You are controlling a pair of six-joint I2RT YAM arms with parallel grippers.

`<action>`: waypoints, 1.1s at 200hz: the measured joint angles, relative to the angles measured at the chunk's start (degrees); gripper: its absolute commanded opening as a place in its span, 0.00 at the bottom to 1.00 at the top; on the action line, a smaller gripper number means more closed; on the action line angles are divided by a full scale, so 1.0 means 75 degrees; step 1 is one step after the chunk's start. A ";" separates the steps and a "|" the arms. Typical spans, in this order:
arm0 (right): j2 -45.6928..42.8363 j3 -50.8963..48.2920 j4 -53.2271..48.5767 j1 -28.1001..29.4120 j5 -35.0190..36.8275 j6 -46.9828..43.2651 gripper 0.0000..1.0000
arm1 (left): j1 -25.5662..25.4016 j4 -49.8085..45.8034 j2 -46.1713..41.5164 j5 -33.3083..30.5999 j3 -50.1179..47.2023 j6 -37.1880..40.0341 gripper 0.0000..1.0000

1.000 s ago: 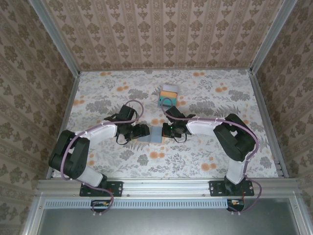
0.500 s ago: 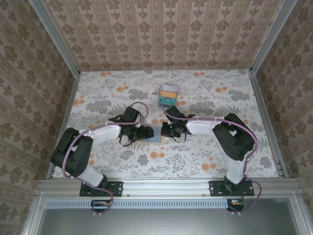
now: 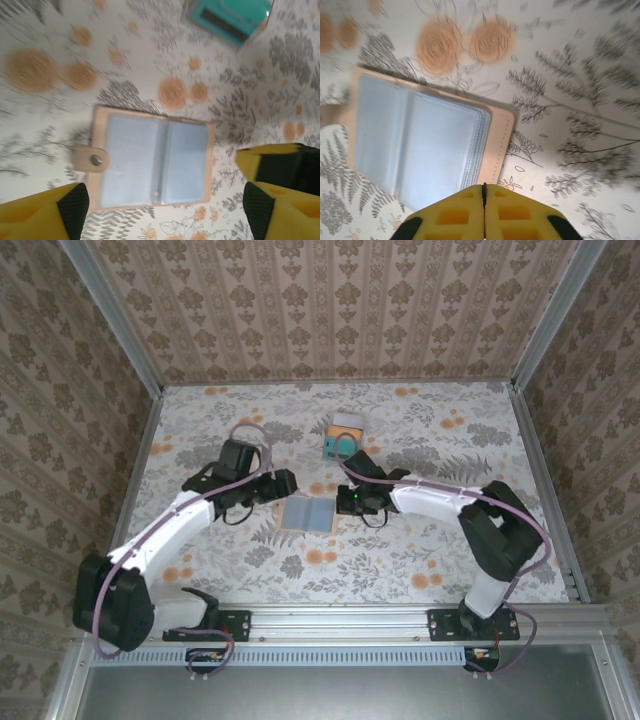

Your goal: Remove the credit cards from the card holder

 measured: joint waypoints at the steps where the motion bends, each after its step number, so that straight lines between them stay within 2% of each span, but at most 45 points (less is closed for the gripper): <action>1: -0.0032 0.0000 -0.0006 -0.0003 0.0026 0.0000 0.17 | 0.0015 -0.0015 -0.0029 -0.0029 0.0003 0.0020 1.00; 13: -0.0510 0.0000 -0.0140 -0.0023 0.0356 -0.0283 0.25 | 0.0224 -0.0198 -0.0458 -0.0478 0.0026 0.0050 1.00; 31: -0.1300 -0.0003 -0.0227 -0.0079 0.0927 -0.0723 0.31 | 0.0493 -0.0449 -0.1107 -0.1294 0.0029 0.0114 1.00; 45: -0.1871 -0.0023 -0.0219 -0.0181 0.1332 -0.1032 0.47 | 0.0618 -0.0574 -0.1530 -0.1993 0.0029 0.0187 1.00; 58: -0.2474 -0.0172 -0.0152 -0.0326 0.1743 -0.1343 0.56 | 0.0691 -0.0536 -0.1941 -0.2707 -0.0073 0.0312 1.00; 69: -0.3019 -0.0405 -0.0093 -0.0487 0.2090 -0.1545 0.62 | 0.0723 -0.0283 -0.2346 -0.3346 -0.0385 0.0501 1.00; 85: -0.3774 -0.0915 0.0178 -0.0781 0.2521 -0.2002 0.83 | 0.0761 0.0111 -0.2830 -0.4223 -0.1008 0.0825 1.00; 108: -0.4625 -0.1801 0.0717 -0.1180 0.3217 -0.2512 0.91 | 0.0909 0.0522 -0.3063 -0.5298 -0.1824 0.1268 1.00; 115: -0.4841 -0.2104 0.0944 -0.1323 0.3421 -0.2702 0.99 | 0.0988 0.0670 -0.3022 -0.5508 -0.2022 0.1478 1.00; 140: -0.5319 -0.3284 0.2162 -0.1830 0.4051 -0.3500 1.00 | 0.1332 0.1262 -0.2687 -0.5919 -0.2451 0.2244 1.00; 160: -0.5196 -0.4007 0.3008 -0.2331 0.4363 -0.3990 1.00 | 0.1856 0.2095 -0.2183 -0.5989 -0.2704 0.2771 1.00; 193: -0.4185 -0.4162 0.3847 -0.3401 0.4625 -0.4363 1.00 | 0.2885 0.3550 -0.0909 -0.5759 -0.2917 0.3077 1.00; 220: -0.3080 -0.4208 0.5062 -0.4153 0.4540 -0.4508 1.00 | 0.3217 0.4902 0.0254 -0.5284 -0.3013 0.3290 1.00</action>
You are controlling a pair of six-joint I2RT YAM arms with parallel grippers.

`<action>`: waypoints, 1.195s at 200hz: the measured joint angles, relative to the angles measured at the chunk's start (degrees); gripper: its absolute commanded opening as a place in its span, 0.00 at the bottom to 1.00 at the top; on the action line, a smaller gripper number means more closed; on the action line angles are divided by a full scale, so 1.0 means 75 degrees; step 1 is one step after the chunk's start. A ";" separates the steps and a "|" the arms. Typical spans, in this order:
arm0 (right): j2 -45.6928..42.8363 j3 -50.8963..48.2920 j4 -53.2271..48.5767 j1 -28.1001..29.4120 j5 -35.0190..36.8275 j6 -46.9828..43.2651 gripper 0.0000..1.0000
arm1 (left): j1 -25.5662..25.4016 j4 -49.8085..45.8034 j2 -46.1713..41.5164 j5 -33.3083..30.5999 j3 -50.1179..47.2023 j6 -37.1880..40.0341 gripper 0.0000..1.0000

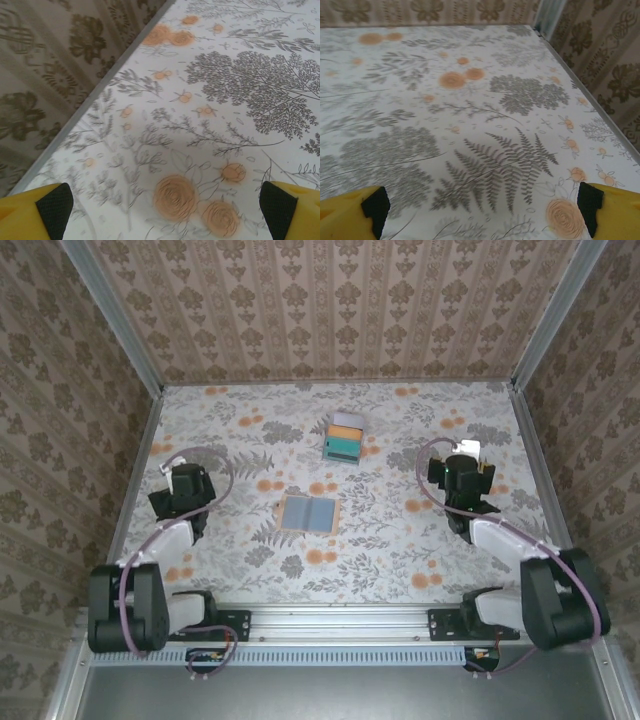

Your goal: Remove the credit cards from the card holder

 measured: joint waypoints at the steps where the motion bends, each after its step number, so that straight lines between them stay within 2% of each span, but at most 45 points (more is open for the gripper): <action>1: 0.0029 0.0000 0.0032 -0.0017 -0.0012 -0.0003 1.00 | 0.0006 0.0067 0.0058 0.0038 0.0000 0.0017 1.00; 25: 0.1023 -0.0012 0.0895 -0.0568 -0.0414 0.0044 1.00 | 0.0079 0.0886 0.1142 0.0662 0.0198 0.0309 1.00; 44: 0.1486 -0.0017 0.1268 -0.0714 -0.0898 -0.0009 1.00 | 0.0090 0.1457 0.1754 0.1116 0.0449 0.0641 1.00; 76: 0.1673 -0.0539 0.2774 -0.0694 -0.1731 -0.0201 1.00 | 0.0076 0.2346 0.2002 0.1853 0.0472 0.1148 1.00; 104: 0.1833 -0.0877 0.3246 -0.0694 -0.1923 -0.0204 0.99 | 0.0090 0.3972 0.2037 0.2433 -0.0434 0.1381 1.00; 160: 0.1833 -0.0871 0.3596 -0.0694 -0.2075 -0.0204 1.00 | -0.0017 0.4747 0.2203 0.2585 -0.0682 0.1600 1.00; 239: 0.1833 -0.0871 0.3652 -0.0694 -0.2098 -0.0207 1.00 | -0.0067 0.4922 0.2203 0.2582 -0.0682 0.1655 1.00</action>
